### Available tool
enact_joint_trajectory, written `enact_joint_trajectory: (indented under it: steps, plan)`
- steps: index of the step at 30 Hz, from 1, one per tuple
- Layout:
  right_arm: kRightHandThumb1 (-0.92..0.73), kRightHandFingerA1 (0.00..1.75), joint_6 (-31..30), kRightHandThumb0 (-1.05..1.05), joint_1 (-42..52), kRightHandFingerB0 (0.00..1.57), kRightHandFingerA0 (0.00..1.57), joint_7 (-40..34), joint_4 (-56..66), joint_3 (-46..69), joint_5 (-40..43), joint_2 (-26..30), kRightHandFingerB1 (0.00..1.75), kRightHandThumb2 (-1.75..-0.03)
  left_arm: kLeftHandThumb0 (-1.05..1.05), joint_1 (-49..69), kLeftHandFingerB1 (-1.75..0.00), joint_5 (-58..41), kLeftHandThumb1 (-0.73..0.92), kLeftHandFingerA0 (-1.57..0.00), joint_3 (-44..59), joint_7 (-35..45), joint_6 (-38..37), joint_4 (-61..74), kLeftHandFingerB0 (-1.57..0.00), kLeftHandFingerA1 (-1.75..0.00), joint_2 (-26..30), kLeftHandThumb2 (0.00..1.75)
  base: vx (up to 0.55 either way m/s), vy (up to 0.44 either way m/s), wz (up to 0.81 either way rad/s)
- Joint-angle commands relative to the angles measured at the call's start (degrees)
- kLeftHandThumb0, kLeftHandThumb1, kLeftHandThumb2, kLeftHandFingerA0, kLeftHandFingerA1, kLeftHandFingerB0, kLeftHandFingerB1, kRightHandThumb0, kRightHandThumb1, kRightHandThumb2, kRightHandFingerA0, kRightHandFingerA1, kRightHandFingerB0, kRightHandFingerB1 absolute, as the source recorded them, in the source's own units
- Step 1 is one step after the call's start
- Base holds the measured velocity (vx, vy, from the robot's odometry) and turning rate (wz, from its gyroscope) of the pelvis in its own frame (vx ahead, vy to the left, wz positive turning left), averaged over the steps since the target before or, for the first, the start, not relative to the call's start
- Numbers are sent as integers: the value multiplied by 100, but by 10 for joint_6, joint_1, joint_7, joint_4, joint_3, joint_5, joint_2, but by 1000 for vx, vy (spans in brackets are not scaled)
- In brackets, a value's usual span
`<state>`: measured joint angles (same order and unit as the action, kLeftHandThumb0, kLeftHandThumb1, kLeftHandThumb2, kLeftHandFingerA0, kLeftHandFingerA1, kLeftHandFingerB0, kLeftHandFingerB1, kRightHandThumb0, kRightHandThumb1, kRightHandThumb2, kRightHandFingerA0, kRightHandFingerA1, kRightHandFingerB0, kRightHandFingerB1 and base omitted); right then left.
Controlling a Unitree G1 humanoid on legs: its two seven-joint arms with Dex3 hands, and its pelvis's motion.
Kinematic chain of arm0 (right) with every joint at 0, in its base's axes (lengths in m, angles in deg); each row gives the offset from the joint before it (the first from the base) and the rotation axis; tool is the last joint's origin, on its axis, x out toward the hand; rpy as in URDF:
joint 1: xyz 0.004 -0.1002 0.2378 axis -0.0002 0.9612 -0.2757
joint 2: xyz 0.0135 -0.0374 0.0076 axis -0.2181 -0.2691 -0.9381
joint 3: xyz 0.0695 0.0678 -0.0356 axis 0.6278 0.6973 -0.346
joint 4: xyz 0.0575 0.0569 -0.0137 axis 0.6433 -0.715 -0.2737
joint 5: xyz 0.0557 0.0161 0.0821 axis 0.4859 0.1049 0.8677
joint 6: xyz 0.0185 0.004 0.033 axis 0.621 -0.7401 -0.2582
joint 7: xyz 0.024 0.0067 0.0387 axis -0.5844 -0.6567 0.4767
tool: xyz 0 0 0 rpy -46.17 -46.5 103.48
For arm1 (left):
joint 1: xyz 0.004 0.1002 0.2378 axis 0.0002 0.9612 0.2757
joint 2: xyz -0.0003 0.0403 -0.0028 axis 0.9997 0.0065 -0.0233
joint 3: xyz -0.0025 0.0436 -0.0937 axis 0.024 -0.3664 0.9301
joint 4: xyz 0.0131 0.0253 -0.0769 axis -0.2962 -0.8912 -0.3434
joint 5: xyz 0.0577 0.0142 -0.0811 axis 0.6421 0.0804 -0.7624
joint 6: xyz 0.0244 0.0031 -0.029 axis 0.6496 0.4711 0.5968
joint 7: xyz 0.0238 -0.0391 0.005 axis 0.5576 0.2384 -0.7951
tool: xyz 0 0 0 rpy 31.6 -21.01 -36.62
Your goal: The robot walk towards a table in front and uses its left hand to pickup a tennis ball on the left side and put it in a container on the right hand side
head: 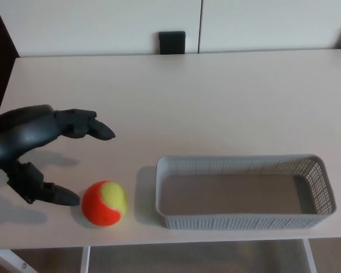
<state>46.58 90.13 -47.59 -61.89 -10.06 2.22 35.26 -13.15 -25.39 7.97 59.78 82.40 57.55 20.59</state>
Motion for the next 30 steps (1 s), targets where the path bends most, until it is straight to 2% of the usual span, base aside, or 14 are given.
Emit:
enact_joint_trajectory:
  steps: [1, 7, 8, 9, 18, 19, 20, 21, 22, 23, 26, 27, 30]
  plan:
    - [-66, 57, -7, -74, -1, 0, 7, 3, 2, 4, 6, 7, 28, -97, -79, -15, -46, 51, 32, -24, -26, -13, 3, -32, -29, -46, -15, 66, 0, 0, 0]
    - [-66, 57, -8, -75, 0, 1, 7, -5, 4, 0, 1, 8, 28, -98, -81, -17, -47, 89, 34, -22, -59, -21, -9, -46, -27, -46, -27, 68, 0, 0, 0]
    - [-66, 57, -7, -76, -2, 0, 6, -8, 3, -2, -2, 9, 27, -99, -79, -15, -46, 104, 35, -16, -71, -19, -1, -43, -23, -45, -29, 71, 0, 0, 0]
    - [-67, 55, -8, -76, -1, 0, 4, -10, 3, -3, -4, 10, 27, -100, -34, -15, -54, 120, 5, -8, -84, -19, -3, -43, -13, -54, -28, 78, 0, 0, 0]
    - [-67, 56, -9, -76, -8, 0, 5, -3, 5, -3, 1, 13, 27, -100, -35, -10, -54, 158, 3, -7, -109, -27, -3, -42, -13, -53, -36, 77, 0, 0, 0]
    - [-67, 56, -9, -76, -8, 0, 5, -4, 6, -3, 1, 13, 26, -100, -86, -9, -46, 160, 36, -14, -109, -25, -1, -41, -19, -43, -36, 69, 0, 0, 0]
    - [-67, 56, -9, -76, -7, 0, 5, -4, 6, -4, 1, 13, 26, -100, -86, -8, -46, 163, 36, -14, -110, -23, 2, -39, -19, -43, -36, 69, 0, 0, 0]
    - [-67, 56, -9, -77, -9, 0, 5, -5, 6, -4, 0, 13, 26, -100, -35, -8, -54, 166, 3, -6, -111, -24, 1, -38, -12, -53, -38, 77, 0, 0, 0]
    - [-67, 56, -9, -77, -10, 0, 5, -5, 7, -4, 0, 14, 26, -100, -35, -8, -54, 167, 3, -6, -111, -24, 1, -38, -12, -53, -39, 77, 0, 0, 0]
    - [-67, 56, -9, -77, -11, 0, 4, 3, 8, -2, 6, 13, 27, -101, -86, -4, -46, 173, 35, -13, -113, -22, 1, -32, -18, -43, -39, 69, 0, 0, 0]
    - [-67, 55, -9, -75, -11, 0, 4, 4, 6, -1, 5, 14, 26, -99, -85, 1, -47, 180, 35, -13, -115, -20, 6, -25, -18, -42, -44, 69, 0, 0, 0]
    - [-87, 50, -10, -68, -10, 0, 5, 6, 6, -1, 6, 14, 18, -66, -34, 4, -54, 182, 5, -6, -115, -22, 6, -22, -13, -53, -47, 77, 0, 0, 0]
    - [-87, 51, -11, -67, -7, 0, 5, 9, 8, 0, 8, 13, 19, -66, -33, 12, -55, 183, 5, -8, -112, -32, 2, -19, -15, -53, -57, 77, 0, 0, 0]
